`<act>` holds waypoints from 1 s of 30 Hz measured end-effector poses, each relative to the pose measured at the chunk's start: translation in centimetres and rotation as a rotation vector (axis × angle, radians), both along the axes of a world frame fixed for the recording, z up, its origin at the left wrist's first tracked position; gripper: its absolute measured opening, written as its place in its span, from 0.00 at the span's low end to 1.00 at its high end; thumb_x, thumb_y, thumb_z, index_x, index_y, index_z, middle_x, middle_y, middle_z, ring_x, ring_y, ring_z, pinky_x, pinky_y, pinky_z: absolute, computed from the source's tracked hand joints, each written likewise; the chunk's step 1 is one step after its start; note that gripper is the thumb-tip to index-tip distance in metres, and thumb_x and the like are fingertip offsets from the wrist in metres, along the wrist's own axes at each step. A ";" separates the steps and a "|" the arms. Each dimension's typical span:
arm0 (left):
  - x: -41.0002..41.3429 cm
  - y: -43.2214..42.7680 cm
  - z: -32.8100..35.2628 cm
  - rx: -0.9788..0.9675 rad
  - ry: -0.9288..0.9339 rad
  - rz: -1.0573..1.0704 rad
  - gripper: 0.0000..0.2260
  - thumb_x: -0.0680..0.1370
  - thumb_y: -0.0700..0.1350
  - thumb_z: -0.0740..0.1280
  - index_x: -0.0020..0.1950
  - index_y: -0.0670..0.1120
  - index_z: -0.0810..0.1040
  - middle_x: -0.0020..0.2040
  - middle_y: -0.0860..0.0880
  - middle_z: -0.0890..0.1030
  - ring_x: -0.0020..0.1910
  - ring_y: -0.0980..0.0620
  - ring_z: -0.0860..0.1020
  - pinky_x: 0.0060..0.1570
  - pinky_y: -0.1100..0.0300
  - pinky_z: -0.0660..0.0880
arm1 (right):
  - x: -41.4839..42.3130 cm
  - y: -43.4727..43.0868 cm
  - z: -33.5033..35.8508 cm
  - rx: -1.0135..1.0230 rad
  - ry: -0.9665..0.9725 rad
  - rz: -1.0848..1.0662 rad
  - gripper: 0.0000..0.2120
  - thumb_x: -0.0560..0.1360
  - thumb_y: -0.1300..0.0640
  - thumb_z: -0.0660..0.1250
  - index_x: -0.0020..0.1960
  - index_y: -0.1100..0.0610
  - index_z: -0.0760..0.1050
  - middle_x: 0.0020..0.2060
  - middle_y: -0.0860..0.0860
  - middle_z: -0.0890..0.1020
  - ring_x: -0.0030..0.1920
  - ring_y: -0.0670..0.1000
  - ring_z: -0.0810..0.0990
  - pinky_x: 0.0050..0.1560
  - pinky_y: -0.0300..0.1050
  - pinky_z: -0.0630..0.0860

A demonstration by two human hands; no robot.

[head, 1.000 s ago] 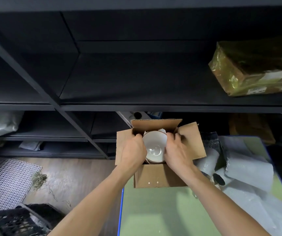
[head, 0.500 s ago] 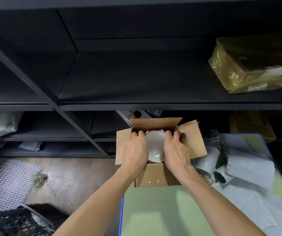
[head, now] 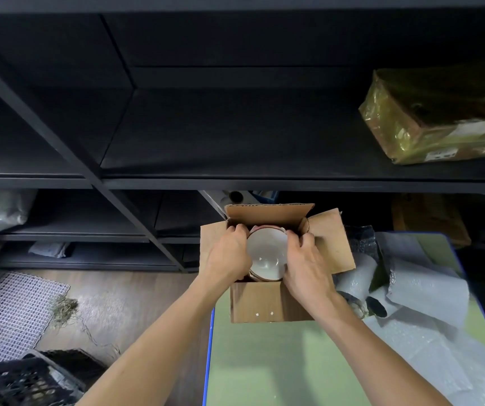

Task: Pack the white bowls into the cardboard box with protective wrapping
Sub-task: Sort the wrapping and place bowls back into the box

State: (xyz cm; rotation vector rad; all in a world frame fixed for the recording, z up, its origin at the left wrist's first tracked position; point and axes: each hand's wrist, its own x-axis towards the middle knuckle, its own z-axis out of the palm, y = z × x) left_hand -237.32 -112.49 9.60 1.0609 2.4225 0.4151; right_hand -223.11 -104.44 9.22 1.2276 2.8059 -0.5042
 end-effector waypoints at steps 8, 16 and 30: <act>1.0 -0.2 -0.3 0.108 0.104 0.017 0.14 0.77 0.37 0.66 0.60 0.49 0.72 0.57 0.50 0.78 0.50 0.50 0.76 0.43 0.62 0.70 | -0.2 -0.7 -0.6 0.026 0.039 -0.010 0.31 0.75 0.68 0.63 0.77 0.61 0.61 0.60 0.60 0.72 0.57 0.61 0.75 0.55 0.48 0.73; 0.6 -0.4 -0.3 0.107 0.171 -0.040 0.16 0.78 0.40 0.67 0.65 0.49 0.72 0.60 0.48 0.76 0.55 0.48 0.77 0.47 0.59 0.74 | 0.2 0.5 -0.2 -0.024 0.137 -0.003 0.30 0.69 0.67 0.71 0.69 0.59 0.70 0.58 0.58 0.71 0.57 0.62 0.75 0.53 0.52 0.75; 0.1 -3.1 -0.4 0.151 0.186 -0.034 0.10 0.80 0.47 0.66 0.61 0.52 0.77 0.59 0.55 0.78 0.47 0.52 0.80 0.39 0.61 0.74 | -2.2 -2.0 0.7 0.096 -0.139 0.045 0.34 0.72 0.34 0.69 0.67 0.56 0.68 0.61 0.58 0.69 0.59 0.58 0.68 0.49 0.46 0.73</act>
